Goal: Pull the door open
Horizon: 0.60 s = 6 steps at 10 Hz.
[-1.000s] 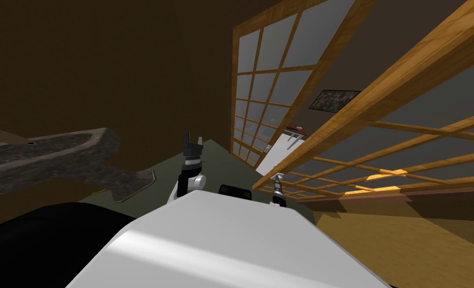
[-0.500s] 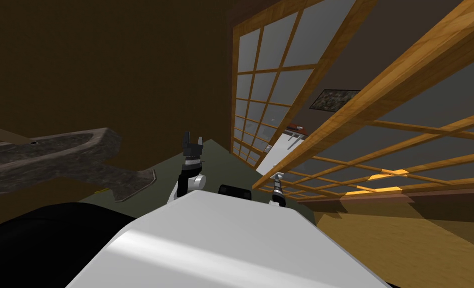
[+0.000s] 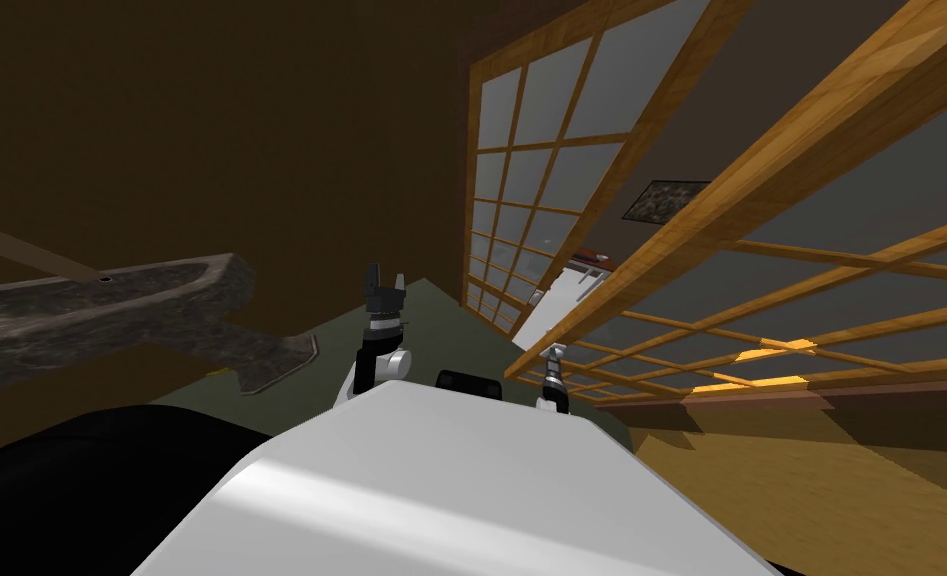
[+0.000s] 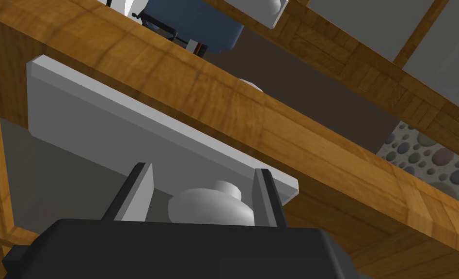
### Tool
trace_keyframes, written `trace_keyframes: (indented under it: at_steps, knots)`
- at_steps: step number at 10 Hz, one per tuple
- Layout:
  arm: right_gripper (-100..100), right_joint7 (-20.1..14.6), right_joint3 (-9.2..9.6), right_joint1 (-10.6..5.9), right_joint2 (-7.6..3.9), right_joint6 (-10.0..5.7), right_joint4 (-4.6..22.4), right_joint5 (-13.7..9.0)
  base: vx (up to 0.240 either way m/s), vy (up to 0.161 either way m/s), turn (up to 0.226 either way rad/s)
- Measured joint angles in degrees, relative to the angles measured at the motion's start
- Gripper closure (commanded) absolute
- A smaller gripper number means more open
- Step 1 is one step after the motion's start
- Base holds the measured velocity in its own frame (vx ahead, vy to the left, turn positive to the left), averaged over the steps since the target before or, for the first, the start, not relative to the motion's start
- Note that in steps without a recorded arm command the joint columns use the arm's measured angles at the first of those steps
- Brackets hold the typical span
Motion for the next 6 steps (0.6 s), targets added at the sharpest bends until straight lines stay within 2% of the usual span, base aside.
trace_keyframes:
  at_steps: [2,3,4,6]
  knots:
    - [100,-2.58,0.46,-0.76,-0.29,-1.02,1.61,-0.50,-0.022,-0.013,0.019]
    - [100,-2.92,0.68,0.66,0.09,0.21,-1.20,-0.43,-0.026,-0.009,0.027]
    - [100,-4.09,0.91,-0.41,-0.44,0.06,0.52,-0.69,-0.044,-0.013,0.068]
    - [100,-7.34,1.57,-0.41,-0.57,0.01,0.06,-1.42,-0.042,-0.032,0.057]
